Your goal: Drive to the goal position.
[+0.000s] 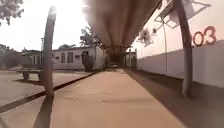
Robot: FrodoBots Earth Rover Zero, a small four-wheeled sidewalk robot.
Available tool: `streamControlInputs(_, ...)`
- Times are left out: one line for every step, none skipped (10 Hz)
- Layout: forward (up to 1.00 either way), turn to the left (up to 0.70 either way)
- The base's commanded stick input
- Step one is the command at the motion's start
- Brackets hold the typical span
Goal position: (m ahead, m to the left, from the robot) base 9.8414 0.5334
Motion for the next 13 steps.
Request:
streamControlInputs(0.70,0.00)
streamControlInputs(0.70,0.00)
streamControlInputs(0.70,0.00)
streamControlInputs(0.70,0.00)
streamControlInputs(0.70,0.00)
streamControlInputs(0.70,0.00)
streamControlInputs(0.70,0.00)
streamControlInputs(0.70,0.00)
streamControlInputs(0.70,0.00)
streamControlInputs(0.70,0.00)
streamControlInputs(0.70,0.00)
streamControlInputs(0.70,0.00)
streamControlInputs(0.70,0.00)
